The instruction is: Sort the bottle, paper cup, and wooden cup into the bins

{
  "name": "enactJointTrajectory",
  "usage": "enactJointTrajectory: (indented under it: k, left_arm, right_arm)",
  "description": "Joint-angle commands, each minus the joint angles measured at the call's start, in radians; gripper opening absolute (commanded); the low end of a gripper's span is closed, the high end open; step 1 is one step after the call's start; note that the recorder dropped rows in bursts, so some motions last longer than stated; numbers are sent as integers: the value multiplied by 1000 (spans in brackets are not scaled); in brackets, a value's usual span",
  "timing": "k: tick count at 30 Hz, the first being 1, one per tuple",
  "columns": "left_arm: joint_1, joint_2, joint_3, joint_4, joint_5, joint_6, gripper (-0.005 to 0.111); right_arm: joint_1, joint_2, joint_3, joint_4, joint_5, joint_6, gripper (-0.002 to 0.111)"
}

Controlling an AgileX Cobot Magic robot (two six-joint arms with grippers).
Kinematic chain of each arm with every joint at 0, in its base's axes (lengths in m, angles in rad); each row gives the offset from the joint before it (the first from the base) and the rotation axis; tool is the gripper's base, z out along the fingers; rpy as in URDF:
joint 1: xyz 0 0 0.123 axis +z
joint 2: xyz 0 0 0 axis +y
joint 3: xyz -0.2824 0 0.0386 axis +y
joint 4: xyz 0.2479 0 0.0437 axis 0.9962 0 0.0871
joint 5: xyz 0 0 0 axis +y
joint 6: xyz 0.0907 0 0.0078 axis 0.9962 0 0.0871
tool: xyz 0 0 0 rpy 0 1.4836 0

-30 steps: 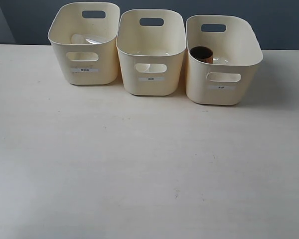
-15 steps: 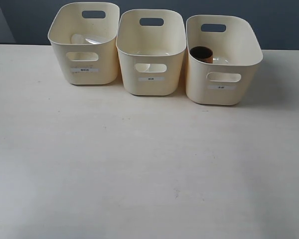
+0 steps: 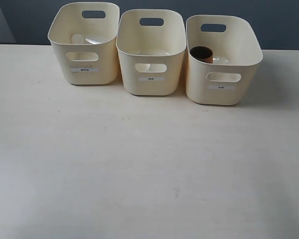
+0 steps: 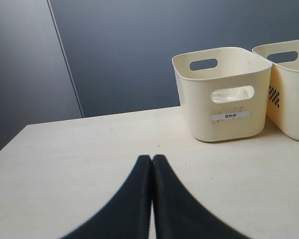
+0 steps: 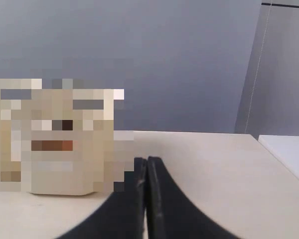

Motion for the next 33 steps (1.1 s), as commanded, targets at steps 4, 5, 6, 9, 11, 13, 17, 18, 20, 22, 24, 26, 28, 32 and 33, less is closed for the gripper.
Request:
enactJointTrajectory:
  k: [4,5,6,9,11,13,17,18,20,22,24,26,28,32,33]
  left_arm:
    - [0,-5,2,0,-7,-2,0]
    - [0,-5,2,0,-7,-2,0]
    - [0,-5,2,0,-7,-2,0]
    - [0,-5,2,0,-7,-2,0]
    - [0,-5,2,0,-7,-2,0]
    - [0,-5,2,0,-7,-2,0]
    - [0,-5,2,0,-7,-2,0]
    - [0,-5,2,0,-7,-2,0]
    - [0,-5,2,0,-7,-2,0]
    - [0,-5,2,0,-7,-2,0]
    - [0,-5,2,0,-7,-2,0]
    - [0,-5,2,0,-7,-2,0]
    - [0,-5,2,0,-7,-2,0]
    - [0,-5,2,0,-7,-2,0]
    - [0,-5,2,0,-7,-2,0]
  right_arm:
    - [-6,-7,7,7,20,-19,-1]
    - [-6,-7,9,7,20,-19,-1]
    - [-6,-7,11,7,15,-19,-1]
    - [-6,-7,11,-2,-3,-5,-1]
    - [-6,-7,11,-38,11,24,-1]
    - [-6,-7,11,-125,-2,113,-1]
    - [18,-7,11,-380,-41,383,-1]
    - [34,-7,11,-417,-53,420,-1]
    - [75,-7,11,-481,-68,468,-1]
    - [112,-7,11,-497,-68,468,-1]
    - [139,-7,11,-504,-66,470,-1]
    - [155,-7,11,-519,-66,486,-1]
    - [156,-7,11,-527,-66,496,-1]
    - [156,-7,11,-533,-66,496,-1]
    - [156,-7,11,-537,-68,496,-1]
